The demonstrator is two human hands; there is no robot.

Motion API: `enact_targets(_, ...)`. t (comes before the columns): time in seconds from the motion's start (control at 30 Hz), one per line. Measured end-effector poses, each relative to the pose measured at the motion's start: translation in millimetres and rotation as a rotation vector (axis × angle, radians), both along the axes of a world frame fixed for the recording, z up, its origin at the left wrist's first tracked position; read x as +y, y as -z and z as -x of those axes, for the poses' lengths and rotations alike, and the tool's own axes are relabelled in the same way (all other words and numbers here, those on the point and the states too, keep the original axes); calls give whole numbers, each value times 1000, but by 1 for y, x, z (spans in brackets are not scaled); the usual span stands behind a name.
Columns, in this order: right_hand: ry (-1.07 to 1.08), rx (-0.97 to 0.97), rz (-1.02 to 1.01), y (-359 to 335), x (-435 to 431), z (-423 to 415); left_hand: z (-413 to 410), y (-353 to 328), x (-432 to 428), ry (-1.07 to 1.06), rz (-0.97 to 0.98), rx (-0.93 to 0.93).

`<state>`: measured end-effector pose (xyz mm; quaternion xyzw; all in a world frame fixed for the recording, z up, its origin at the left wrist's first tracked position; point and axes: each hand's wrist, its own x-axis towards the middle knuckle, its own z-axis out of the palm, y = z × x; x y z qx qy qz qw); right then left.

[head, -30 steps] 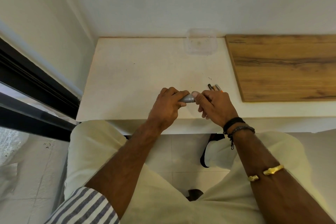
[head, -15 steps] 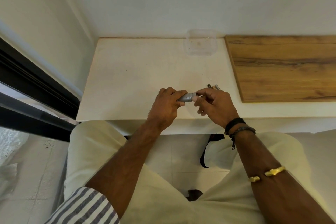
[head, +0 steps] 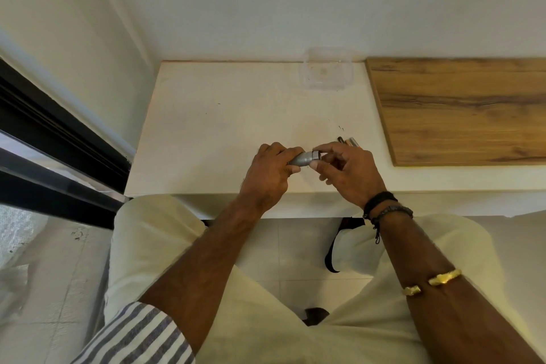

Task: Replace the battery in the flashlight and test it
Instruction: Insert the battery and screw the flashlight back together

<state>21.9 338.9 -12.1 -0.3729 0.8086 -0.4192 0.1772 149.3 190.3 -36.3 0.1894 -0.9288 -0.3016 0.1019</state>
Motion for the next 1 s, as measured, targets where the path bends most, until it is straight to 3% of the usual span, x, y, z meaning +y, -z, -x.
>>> enact_targets(0.23, 76, 69, -157, -3, 0, -1, 0, -2, 4, 30, 12, 14)
enact_targets(0.4, -25, 14, -48, -1, 3, 3, 0, -1, 2, 5, -2, -7)
enact_targets(0.57, 7, 2, -5, 1, 2, 3, 1, 0, 2, 3, 9, -21)
enact_targets(0.77, 88, 78, -177, -1, 0, -1, 1, -1, 5, 31, 31, -2)
enact_targets(0.9, 47, -136, -77, -3, 2, -2, 0, -2, 4, 18, 6, 5)
enact_targets(1.0, -37, -83, -5, -1, 3, 2, 0, -3, 4, 0, -9, 0)
